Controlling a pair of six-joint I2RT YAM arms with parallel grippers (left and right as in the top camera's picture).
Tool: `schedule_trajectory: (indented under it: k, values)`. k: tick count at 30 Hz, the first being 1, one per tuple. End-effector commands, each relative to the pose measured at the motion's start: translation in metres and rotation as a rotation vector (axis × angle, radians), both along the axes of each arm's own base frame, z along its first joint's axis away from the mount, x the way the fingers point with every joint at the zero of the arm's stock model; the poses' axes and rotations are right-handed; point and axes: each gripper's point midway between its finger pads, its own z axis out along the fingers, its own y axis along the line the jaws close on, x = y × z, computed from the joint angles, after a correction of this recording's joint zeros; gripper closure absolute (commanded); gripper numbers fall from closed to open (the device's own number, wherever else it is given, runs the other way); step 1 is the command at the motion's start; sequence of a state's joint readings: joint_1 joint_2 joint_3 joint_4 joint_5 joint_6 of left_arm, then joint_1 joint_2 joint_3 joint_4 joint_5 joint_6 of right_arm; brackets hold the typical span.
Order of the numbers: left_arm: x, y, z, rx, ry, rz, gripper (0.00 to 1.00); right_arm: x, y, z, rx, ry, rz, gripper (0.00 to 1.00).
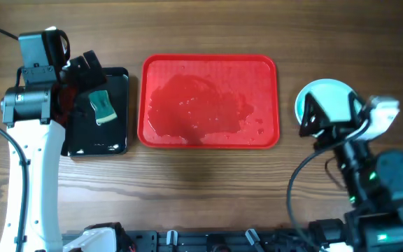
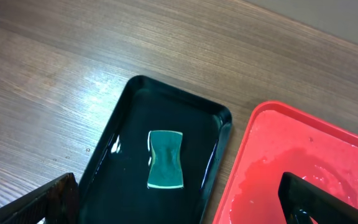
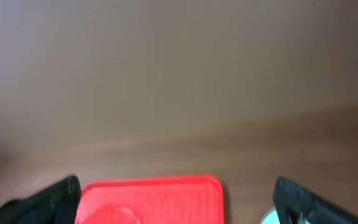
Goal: Clean dirty plates on tray and stack at the side
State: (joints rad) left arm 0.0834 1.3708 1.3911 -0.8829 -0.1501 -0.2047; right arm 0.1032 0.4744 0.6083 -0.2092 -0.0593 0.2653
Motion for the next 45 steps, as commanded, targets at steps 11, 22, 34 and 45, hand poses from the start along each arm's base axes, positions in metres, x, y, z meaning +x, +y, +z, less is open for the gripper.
schedule_trajectory:
  k: [11, 22, 34, 45]
  values:
    - [0.002, -0.002, 0.0, -0.013, -0.005, 0.007, 0.0, -0.018, -0.002, -0.123, 0.015, -0.115, -0.015, 0.0]
    - [0.002, -0.002, 0.0, -0.013, -0.005, 0.007, 0.0, -0.018, -0.001, -0.133, -0.047, -0.081, -0.007, 0.0]
    - [0.001, -0.001, 0.001, -0.011, -0.007, 0.006, 0.0, -0.017, -0.001, -0.134, -0.048, -0.077, -0.007, 0.0]
    - [-0.056, -0.043, 0.008, -0.096, -0.366, -0.15, 0.0, -0.017, -0.001, -0.134, -0.048, -0.077, -0.007, 0.0]
